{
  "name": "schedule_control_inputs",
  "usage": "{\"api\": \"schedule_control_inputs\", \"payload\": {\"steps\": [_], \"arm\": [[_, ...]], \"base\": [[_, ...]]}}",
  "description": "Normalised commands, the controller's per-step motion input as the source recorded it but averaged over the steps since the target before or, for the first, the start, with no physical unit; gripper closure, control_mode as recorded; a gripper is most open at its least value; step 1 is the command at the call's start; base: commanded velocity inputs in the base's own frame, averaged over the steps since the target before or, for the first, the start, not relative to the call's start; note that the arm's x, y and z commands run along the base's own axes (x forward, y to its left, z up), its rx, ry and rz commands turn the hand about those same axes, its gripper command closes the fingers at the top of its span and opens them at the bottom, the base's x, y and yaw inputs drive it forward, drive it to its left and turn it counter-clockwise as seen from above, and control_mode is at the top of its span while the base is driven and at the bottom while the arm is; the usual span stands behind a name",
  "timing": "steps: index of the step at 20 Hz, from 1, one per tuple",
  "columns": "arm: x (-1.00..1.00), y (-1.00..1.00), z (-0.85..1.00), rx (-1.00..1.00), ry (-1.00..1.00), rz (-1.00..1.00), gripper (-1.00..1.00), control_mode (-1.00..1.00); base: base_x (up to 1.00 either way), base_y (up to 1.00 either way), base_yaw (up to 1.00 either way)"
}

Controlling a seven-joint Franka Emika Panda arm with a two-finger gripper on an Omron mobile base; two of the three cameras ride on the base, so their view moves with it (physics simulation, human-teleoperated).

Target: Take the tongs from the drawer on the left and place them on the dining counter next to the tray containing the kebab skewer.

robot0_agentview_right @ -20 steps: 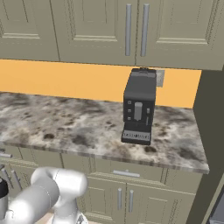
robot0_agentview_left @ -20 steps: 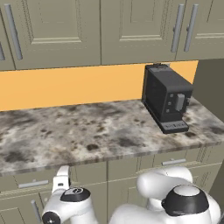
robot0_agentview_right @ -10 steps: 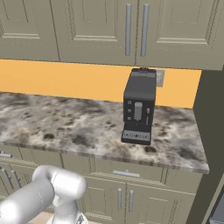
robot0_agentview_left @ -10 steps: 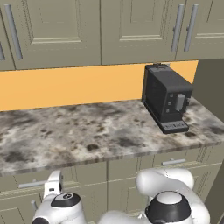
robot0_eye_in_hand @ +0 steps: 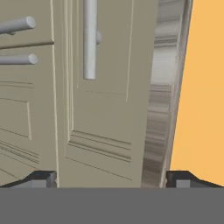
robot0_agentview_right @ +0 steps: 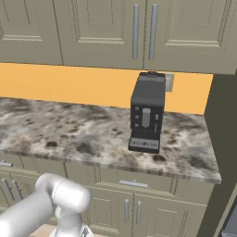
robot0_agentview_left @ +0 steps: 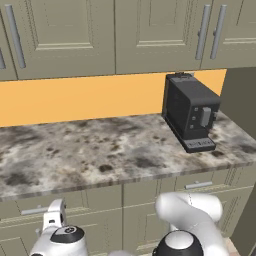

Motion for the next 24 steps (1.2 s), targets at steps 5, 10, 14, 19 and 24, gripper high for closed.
{"api": "schedule_control_inputs", "payload": {"steps": [5,10,14,19,24], "arm": [[0.23,0.15,-0.24,-0.02,0.0,0.0,-1.0,-1.0],[0.24,0.13,-0.26,-0.03,0.0,0.0,-1.0,-1.0],[0.08,0.26,-0.29,-0.04,-0.04,0.0,-1.0,-1.0],[0.09,0.34,-0.15,-0.02,-0.02,0.01,-1.0,-1.0],[0.24,0.28,-0.1,0.0,0.0,0.0,-1.0,-1.0]], "base": [[0.0,0.0,0.0],[0.0,0.0,0.0],[0.0,0.0,0.0],[0.0,0.0,0.0],[0.0,0.0,0.0]]}}
